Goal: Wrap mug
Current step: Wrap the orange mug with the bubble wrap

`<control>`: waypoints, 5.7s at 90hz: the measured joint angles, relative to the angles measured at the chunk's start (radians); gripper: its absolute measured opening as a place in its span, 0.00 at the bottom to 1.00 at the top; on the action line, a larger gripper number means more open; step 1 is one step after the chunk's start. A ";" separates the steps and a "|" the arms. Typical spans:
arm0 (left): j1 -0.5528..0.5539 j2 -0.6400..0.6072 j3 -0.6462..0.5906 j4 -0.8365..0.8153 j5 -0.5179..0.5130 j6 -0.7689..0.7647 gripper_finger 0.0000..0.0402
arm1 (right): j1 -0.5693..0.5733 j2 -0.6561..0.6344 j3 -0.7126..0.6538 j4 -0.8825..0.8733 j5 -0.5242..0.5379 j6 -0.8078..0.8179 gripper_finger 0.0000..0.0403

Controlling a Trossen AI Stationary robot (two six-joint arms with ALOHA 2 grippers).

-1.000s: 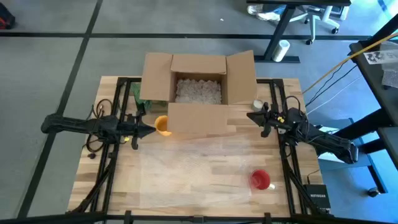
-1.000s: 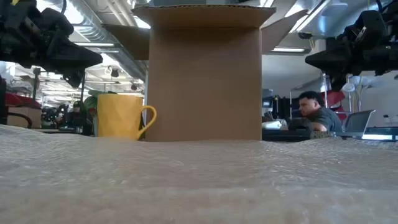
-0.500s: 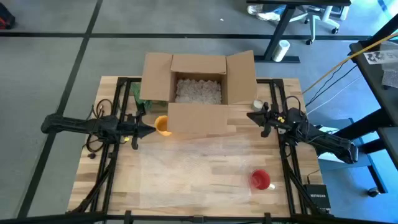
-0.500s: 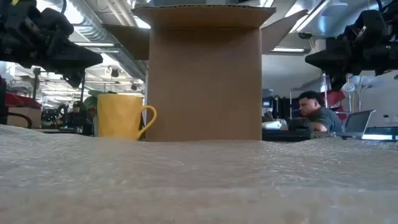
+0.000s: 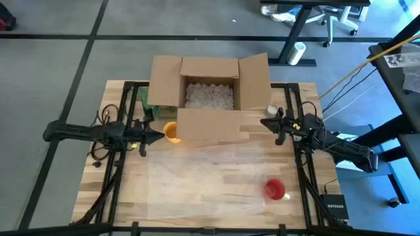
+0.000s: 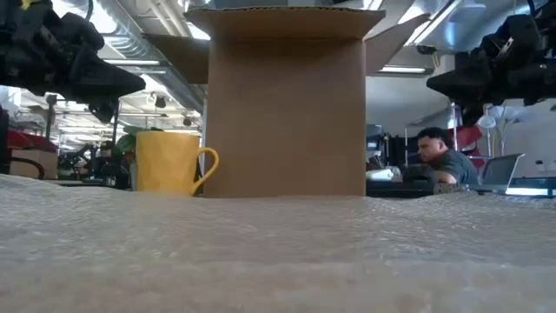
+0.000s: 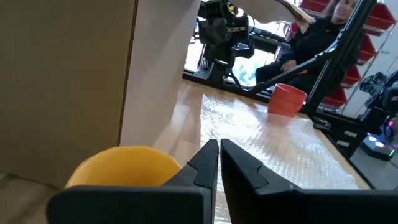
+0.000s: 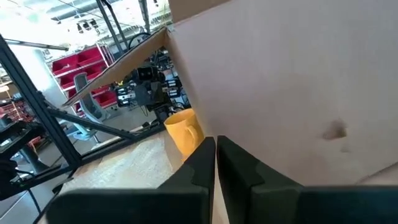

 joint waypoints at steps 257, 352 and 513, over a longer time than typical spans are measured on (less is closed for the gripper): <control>0.003 0.321 0.345 -0.480 -0.184 -0.036 0.00 | 1.259 1.030 0.780 -0.896 0.268 1.175 0.29; 0.002 0.321 0.344 -0.499 -0.180 -0.110 0.00 | 1.258 1.246 0.777 -0.873 0.191 1.188 0.03; 0.007 0.321 0.345 -0.476 -0.192 0.085 0.00 | 0.854 1.387 1.028 -0.657 0.380 0.471 0.00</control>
